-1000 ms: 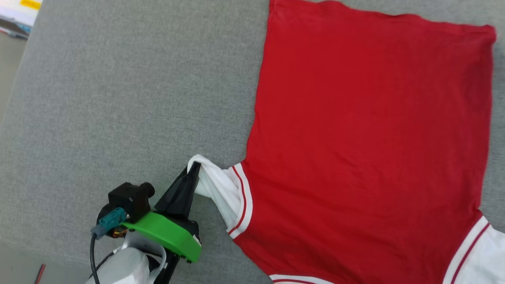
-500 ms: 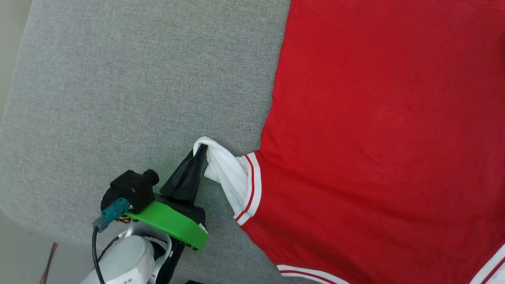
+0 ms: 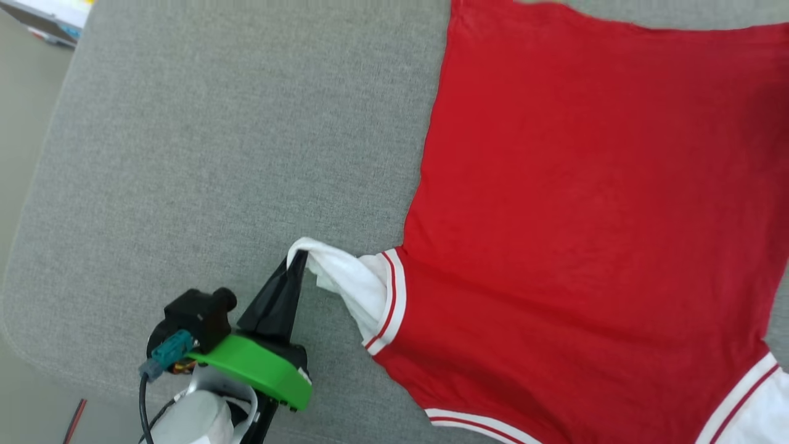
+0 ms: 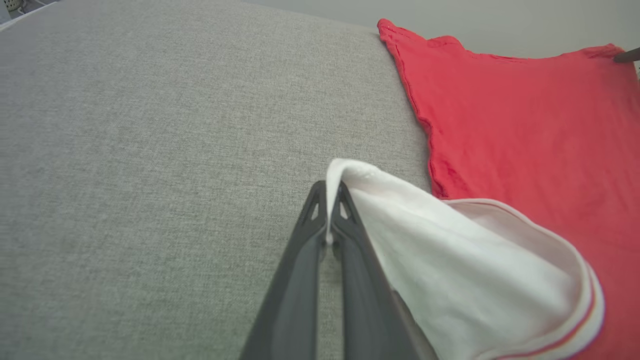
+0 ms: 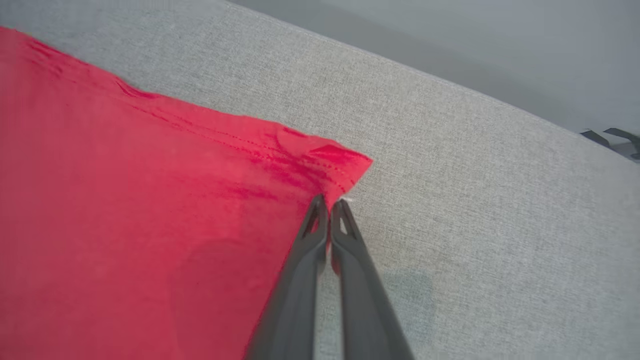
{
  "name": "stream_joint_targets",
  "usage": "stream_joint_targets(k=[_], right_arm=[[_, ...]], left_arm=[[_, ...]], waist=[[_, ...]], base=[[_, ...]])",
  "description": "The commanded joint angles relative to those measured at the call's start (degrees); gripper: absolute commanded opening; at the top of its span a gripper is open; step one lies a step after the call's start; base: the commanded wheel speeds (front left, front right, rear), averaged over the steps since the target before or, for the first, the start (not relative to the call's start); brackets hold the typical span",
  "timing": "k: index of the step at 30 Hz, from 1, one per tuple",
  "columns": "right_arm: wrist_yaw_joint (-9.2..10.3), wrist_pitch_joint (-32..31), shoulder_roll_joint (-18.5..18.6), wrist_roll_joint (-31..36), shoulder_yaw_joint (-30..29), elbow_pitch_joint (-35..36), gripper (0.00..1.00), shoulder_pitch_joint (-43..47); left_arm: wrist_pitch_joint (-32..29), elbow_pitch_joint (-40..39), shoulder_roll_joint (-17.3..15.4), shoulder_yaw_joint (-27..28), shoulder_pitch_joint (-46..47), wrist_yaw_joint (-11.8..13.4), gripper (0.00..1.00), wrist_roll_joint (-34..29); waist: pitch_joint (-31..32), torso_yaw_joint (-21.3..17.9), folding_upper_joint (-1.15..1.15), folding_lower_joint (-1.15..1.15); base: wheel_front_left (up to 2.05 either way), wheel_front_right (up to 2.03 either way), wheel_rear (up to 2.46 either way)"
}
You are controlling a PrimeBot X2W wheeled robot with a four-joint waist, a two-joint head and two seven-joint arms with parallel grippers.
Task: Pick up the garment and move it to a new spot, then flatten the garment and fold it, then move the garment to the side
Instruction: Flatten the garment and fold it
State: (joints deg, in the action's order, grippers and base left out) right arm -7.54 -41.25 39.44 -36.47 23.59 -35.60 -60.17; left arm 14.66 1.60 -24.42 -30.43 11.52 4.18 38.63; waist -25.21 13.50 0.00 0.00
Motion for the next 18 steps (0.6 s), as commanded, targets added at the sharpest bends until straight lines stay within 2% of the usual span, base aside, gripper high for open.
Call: stream_joint_targets(k=[1, 8, 13, 18], right_arm=[[0.05, 1.5, 1.2, -1.7, 1.1, 1.1, 0.00, 2.1], [0.05, 8.0, 8.4, -8.1, 4.8, 10.2, 0.00, 11.5], [0.05, 12.2, 11.9, -11.3, 3.8, 15.1, 0.00, 20.4], [0.05, 14.8, 13.5, -12.2, 1.2, 19.2, 0.00, 30.6]], left_arm=[[0.3, 0.4, 0.0, 0.4, -1.3, 0.0, 0.00, 0.2], [0.3, 1.1, -1.4, 1.3, -5.5, 0.9, 0.00, 1.5], [0.2, 1.4, -2.1, 1.7, -8.3, 1.4, 0.00, 2.4], [0.1, 1.6, -2.9, 2.1, -10.9, 2.1, 0.00, 3.1]], waist=[[5.0, -2.0, 0.00, 0.00], [11.0, -4.9, 0.00, 0.00], [14.6, -7.1, 0.00, 0.00], [17.1, -9.3, 0.00, 0.00]], base=[[0.00, 0.00, 0.00], [0.00, 0.00, 0.00], [0.00, 0.00, 0.00], [0.00, 0.00, 0.00]])
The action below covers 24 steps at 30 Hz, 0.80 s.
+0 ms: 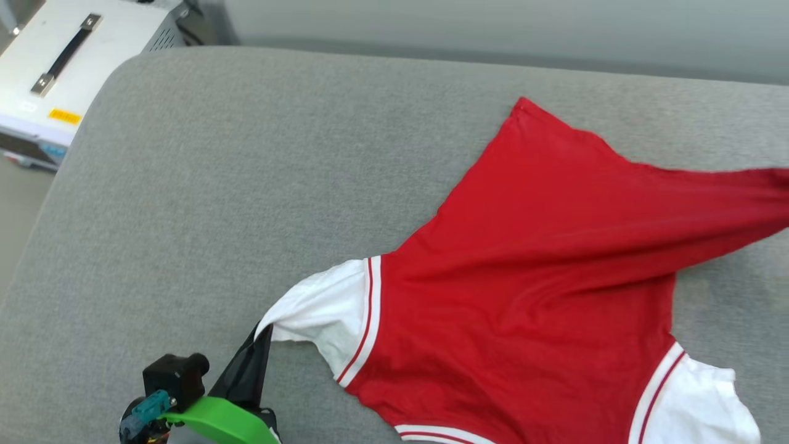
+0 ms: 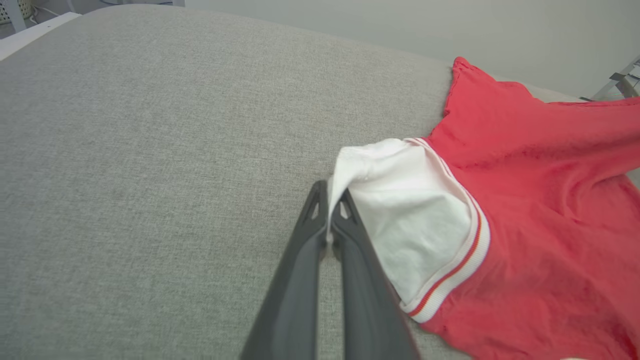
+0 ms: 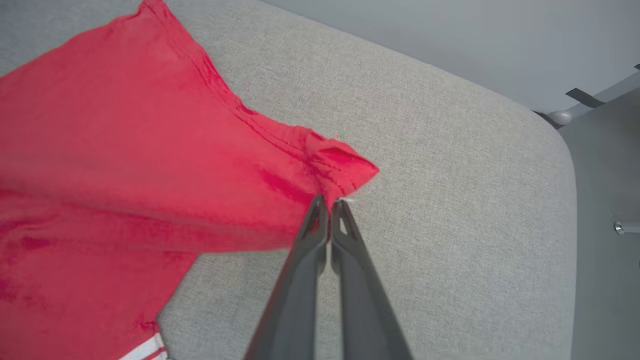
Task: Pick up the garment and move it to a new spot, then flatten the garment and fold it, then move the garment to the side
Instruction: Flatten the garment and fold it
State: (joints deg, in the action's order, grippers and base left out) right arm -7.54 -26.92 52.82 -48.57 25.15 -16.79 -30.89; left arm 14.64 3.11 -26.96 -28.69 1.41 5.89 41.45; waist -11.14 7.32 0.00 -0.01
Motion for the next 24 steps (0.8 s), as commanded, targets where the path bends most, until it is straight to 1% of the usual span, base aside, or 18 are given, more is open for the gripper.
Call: stream_joint_targets(k=[1, 5, 6, 9, 12, 16, 18, 20, 23, 24], right_arm=[[0.05, 0.7, 0.0, -0.1, -0.9, 0.9, 0.00, 3.3], [0.05, 2.4, -1.3, -0.3, -5.1, 2.6, 0.00, 12.6], [0.05, 4.1, -3.1, -0.2, -10.0, 3.3, 0.00, 21.3], [0.05, 5.5, -6.1, 0.0, -14.7, 4.4, 0.00, 29.8], [0.05, 6.1, -10.5, 0.6, -19.4, 5.2, 0.00, 37.7], [0.05, 4.9, -16.0, 1.1, -23.1, 5.8, 0.00, 44.4], [0.05, 3.7, -17.9, 1.5, -24.2, 5.6, 0.00, 46.4], [0.05, 2.3, -19.6, 1.4, -25.2, 5.0, 0.00, 47.5], [0.05, 1.4, -20.5, 3.0, -26.4, 5.2, 0.00, 47.4], [0.05, 1.4, -20.8, 3.4, -27.1, 5.9, 0.49, 46.8]], left_arm=[[0.1, 0.1, -0.4, 0.4, -1.1, 0.4, 0.00, 0.4], [0.0, -0.1, -0.9, 0.4, -2.4, 0.8, 0.00, 0.7], [-0.4, -0.1, -1.2, 0.1, -2.5, 0.6, 0.00, 0.8], [-0.5, -0.1, -1.4, 0.2, -2.6, 0.9, 0.00, 0.8], [-0.5, -0.2, -1.4, 0.2, -2.9, 1.1, 0.00, 0.9], [-0.5, -0.1, -1.4, 0.1, -3.2, 1.2, 0.00, 1.0], [-0.5, 0.0, -1.5, 0.1, -3.2, 1.3, 0.00, 1.0], [-0.5, 0.0, -1.5, 0.0, -3.0, 1.3, 0.00, 0.9], [-0.5, 0.1, -1.6, 0.0, -2.9, 1.4, 0.00, 0.8], [-0.5, 0.1, -1.6, 0.0, -2.9, 1.4, 0.00, 0.8]], waist=[[3.4, -3.4, 0.00, 0.01], [4.5, -4.1, 0.00, 0.01], [5.0, -3.6, 0.00, 0.01], [5.2, -3.4, 0.00, 0.01], [5.2, -3.2, 0.00, 0.01], [5.0, -3.0, 0.00, 0.01], [4.8, -2.9, 0.00, 0.01], [4.6, -2.8, 0.00, 0.01], [4.4, -2.8, 0.00, 0.01], [4.5, -2.9, 0.00, 0.01]], base=[[0.00, 0.00, 0.00], [0.00, 0.00, 0.00], [0.00, 0.00, 0.00], [0.00, 0.00, 0.00], [0.00, 0.00, 0.00], [0.00, 0.00, 0.00], [0.00, 0.00, 0.00], [0.00, 0.00, 0.00], [0.00, 0.00, 0.00], [0.00, 0.00, 0.00]])
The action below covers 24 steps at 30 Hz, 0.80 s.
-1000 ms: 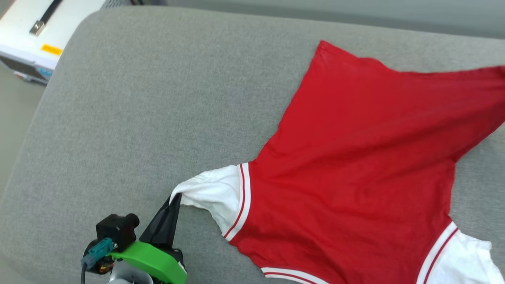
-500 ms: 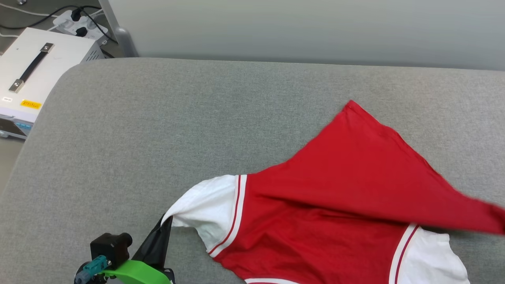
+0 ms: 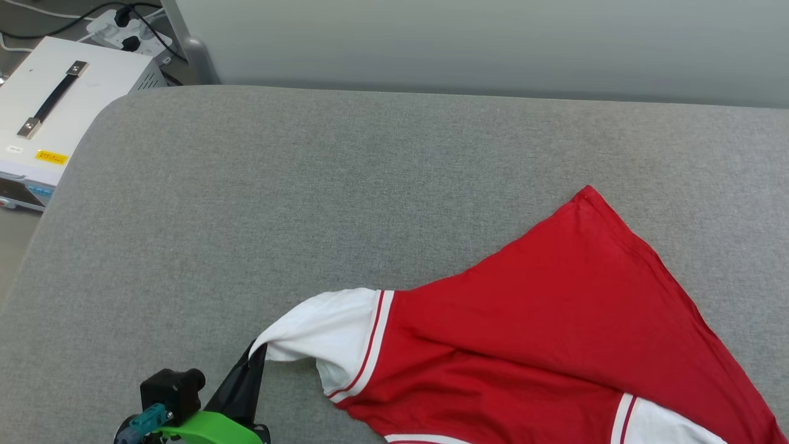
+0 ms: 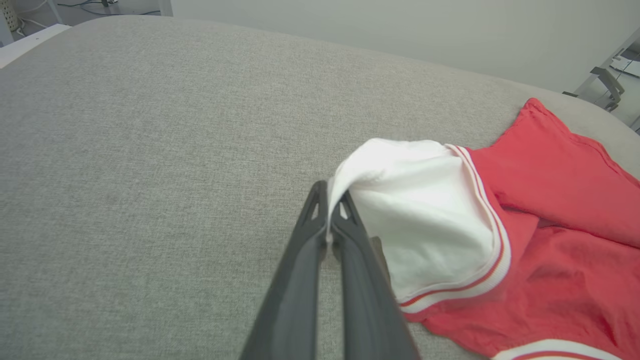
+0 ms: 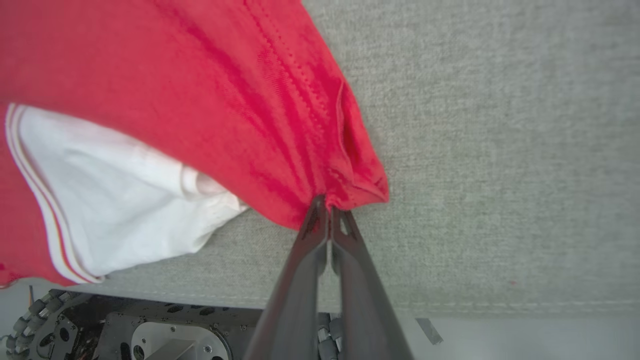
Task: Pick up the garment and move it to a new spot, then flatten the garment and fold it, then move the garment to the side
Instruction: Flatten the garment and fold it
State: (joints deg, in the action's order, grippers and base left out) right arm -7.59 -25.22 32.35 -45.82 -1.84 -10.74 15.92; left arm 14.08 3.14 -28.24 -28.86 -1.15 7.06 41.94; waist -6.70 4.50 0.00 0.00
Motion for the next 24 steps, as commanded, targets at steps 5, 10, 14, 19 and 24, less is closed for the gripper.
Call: stream_joint_targets(k=[5, 10, 14, 19, 24], right_arm=[[0.10, -0.7, 0.3, 1.8, -3.3, 4.6, 1.00, -3.1], [0.10, -2.2, 3.6, 2.4, -5.4, 10.5, 1.00, -9.8], [0.10, -5.1, 6.1, 2.5, -4.7, 13.4, 1.00, -17.9], [0.10, -11.1, 8.3, 3.0, 0.4, 14.3, 1.00, -29.9], [0.10, -18.3, 8.9, 5.2, 9.2, 10.0, 1.00, -41.8]], left_arm=[[0.0, -0.1, -0.3, -0.1, -0.2, 0.5, 0.00, 0.1], [0.0, -0.5, -0.1, -0.3, 1.0, 0.6, 0.00, -0.2], [-0.2, -0.8, 0.2, -0.7, 2.6, 0.3, 0.00, -0.7], [-0.2, -0.9, 1.0, -1.3, 5.2, -0.2, 0.00, -1.5], [0.0, -0.7, 2.2, -1.9, 7.7, -0.9, 0.00, -2.4]], waist=[[-0.1, -0.1, 0.00, 0.00], [-1.3, 0.3, 0.00, 0.00], [-2.8, 1.3, 0.00, 0.00], [-5.7, 3.2, 0.00, 0.00], [-8.3, 4.7, 0.00, 0.00]], base=[[0.00, 0.00, 0.00], [0.00, 0.00, 0.00], [0.00, 0.00, 0.00], [0.00, 0.00, 0.00], [0.00, 0.00, 0.00]])
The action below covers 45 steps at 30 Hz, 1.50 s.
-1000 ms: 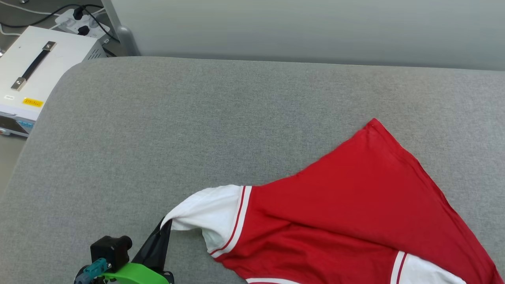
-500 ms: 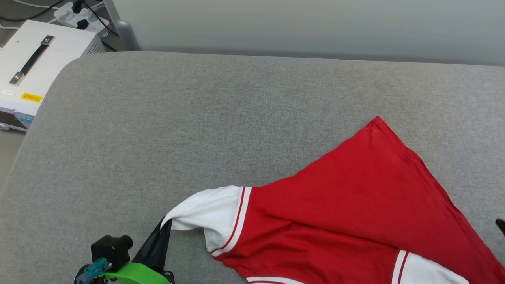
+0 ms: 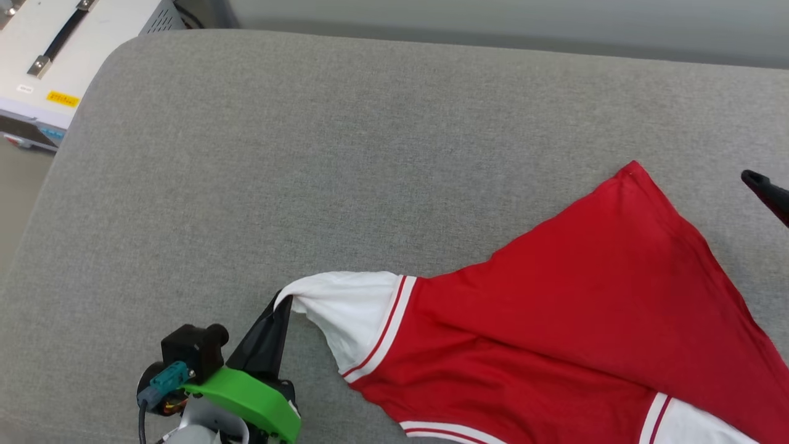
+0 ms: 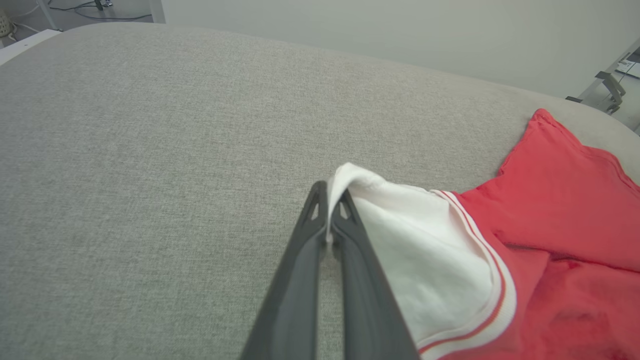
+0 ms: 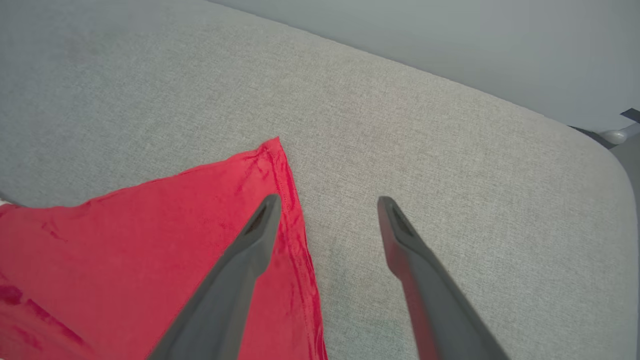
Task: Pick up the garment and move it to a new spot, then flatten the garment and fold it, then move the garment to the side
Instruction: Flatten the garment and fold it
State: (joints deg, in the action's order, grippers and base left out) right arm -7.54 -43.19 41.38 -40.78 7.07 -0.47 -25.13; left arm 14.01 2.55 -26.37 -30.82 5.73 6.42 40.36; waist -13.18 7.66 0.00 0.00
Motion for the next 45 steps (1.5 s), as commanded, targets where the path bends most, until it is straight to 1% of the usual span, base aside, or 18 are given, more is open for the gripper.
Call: stream_joint_targets(k=[1, 7, 12, 15, 21, 27, 28, 31, 38, 41, 45], right_arm=[[0.05, -1.9, -0.2, 0.4, 2.4, -1.6, 1.00, -3.3], [0.05, -6.9, -1.5, 1.8, 12.8, -9.3, 1.00, -14.6], [0.05, -7.7, -3.0, 2.5, 19.3, -16.5, 1.00, -20.8], [0.05, -6.7, -3.6, 2.9, 22.7, -20.7, 1.00, -23.5], [0.05, -3.3, -5.1, 1.6, 27.6, -28.7, 1.00, -24.4], [0.05, -2.0, -5.2, -1.7, 33.5, -32.6, 1.00, -22.8], [0.05, -1.0, -5.0, -2.1, 34.3, -32.8, 0.00, -23.0], [0.05, 2.0, -4.0, -3.5, 36.3, -33.0, 0.00, -23.7], [0.05, 14.1, -1.6, -5.9, 39.3, -29.9, 0.00, -25.9], [0.05, 20.4, -0.5, -6.7, 39.0, -28.4, 0.00, -26.2], [0.05, 29.0, 0.5, -7.2, 37.6, -26.0, 0.00, -25.7]], left_arm=[[0.1, -0.1, 0.6, 0.0, 1.4, -0.4, 0.00, -1.0], [0.4, -0.1, 1.6, -0.3, 3.7, -1.0, 0.00, -2.0], [0.5, -0.6, 2.4, -0.7, 5.2, -1.2, 0.00, -2.9], [0.6, -0.9, 2.9, -0.9, 6.1, -1.4, 0.00, -3.3], [0.7, -0.6, 3.9, -1.4, 7.7, -2.0, 0.00, -4.0], [0.8, 0.5, 4.5, -1.3, 8.3, -2.5, 0.00, -4.1], [0.8, 0.8, 4.6, -1.2, 8.3, -2.6, 0.00, -4.1], [0.8, 1.9, 4.9, -1.1, 8.3, -3.0, 0.00, -3.9], [0.9, 4.2, 4.1, -0.8, 7.3, -3.7, 0.00, -3.8], [0.9, 4.5, 3.2, -0.2, 7.7, -3.7, 0.00, -3.9], [0.9, 3.7, 2.3, 1.8, 9.3, -3.0, 0.00, -3.9]], waist=[[-2.4, 1.9, 0.00, 0.00], [-5.0, 3.5, 0.00, 0.00], [-7.1, 4.5, 0.00, 0.00], [-8.4, 5.1, 0.00, 0.00], [-10.4, 6.0, 0.00, 0.00], [-10.5, 5.9, 0.00, 0.00], [-10.4, 5.8, 0.00, 0.00], [-9.6, 5.6, 0.00, 0.00], [-5.1, 4.0, 0.00, 0.00], [-2.7, 3.1, 0.00, 0.00], [0.2, 1.7, 0.00, 0.00]], base=[[0.00, 0.00, 0.00], [0.00, 0.00, 0.00], [0.00, 0.00, 0.00], [0.00, 0.00, 0.00], [0.00, 0.00, 0.00], [0.00, 0.00, 0.00], [0.00, 0.00, 0.00], [0.00, 0.00, 0.00], [0.00, 0.00, 0.00], [0.00, 0.00, 0.00], [0.00, 0.00, 0.00]])
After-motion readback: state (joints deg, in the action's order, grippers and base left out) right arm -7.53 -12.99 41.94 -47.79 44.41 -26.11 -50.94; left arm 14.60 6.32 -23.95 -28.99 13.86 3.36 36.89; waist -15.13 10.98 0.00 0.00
